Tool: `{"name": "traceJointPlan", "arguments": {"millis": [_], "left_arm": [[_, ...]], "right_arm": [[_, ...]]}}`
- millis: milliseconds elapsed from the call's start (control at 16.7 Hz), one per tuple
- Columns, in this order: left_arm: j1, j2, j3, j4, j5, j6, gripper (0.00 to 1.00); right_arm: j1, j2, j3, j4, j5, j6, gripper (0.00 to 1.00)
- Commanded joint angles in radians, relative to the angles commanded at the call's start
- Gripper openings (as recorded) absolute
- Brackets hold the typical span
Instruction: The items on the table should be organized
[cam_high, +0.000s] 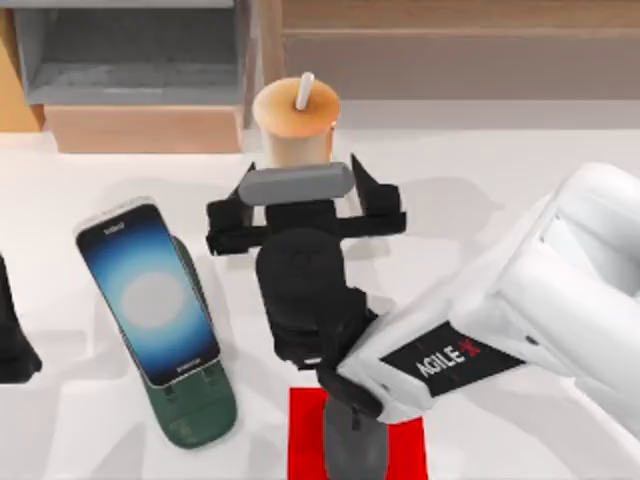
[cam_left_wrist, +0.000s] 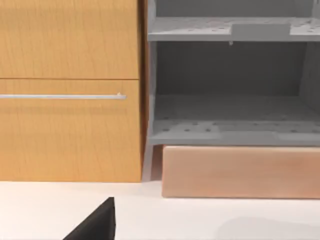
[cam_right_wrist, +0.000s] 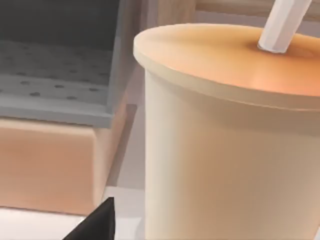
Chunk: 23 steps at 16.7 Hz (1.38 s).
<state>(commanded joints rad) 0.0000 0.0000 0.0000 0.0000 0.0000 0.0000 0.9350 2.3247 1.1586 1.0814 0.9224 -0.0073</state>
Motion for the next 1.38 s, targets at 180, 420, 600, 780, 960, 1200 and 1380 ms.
{"name": "traceJointPlan", "arguments": {"millis": [180,420,600,780,960,1200,1380], "left_arm": [[0.0,0.0,0.0,0.0,0.0,0.0,1.0],[0.0,0.0,0.0,0.0,0.0,0.0,1.0],[0.0,0.0,0.0,0.0,0.0,0.0,1.0],[0.0,0.0,0.0,0.0,0.0,0.0,1.0],[0.0,0.0,0.0,0.0,0.0,0.0,1.0],[0.0,0.0,0.0,0.0,0.0,0.0,1.0],[0.0,0.0,0.0,0.0,0.0,0.0,1.0]], "right_arm": [[-0.011,0.071,0.088,0.038,0.036,0.014,1.0],[-0.014,0.083,0.106,0.045,0.042,0.017,1.0],[-0.01,0.079,0.103,0.043,0.04,0.017,1.0],[-0.031,0.095,0.137,0.027,0.026,0.017,1.0],[-0.062,0.123,0.194,-0.001,-0.005,0.015,1.0],[-0.068,0.127,0.204,-0.007,-0.011,0.015,1.0],[-0.068,0.127,0.204,-0.007,-0.011,0.015,0.77]]}}
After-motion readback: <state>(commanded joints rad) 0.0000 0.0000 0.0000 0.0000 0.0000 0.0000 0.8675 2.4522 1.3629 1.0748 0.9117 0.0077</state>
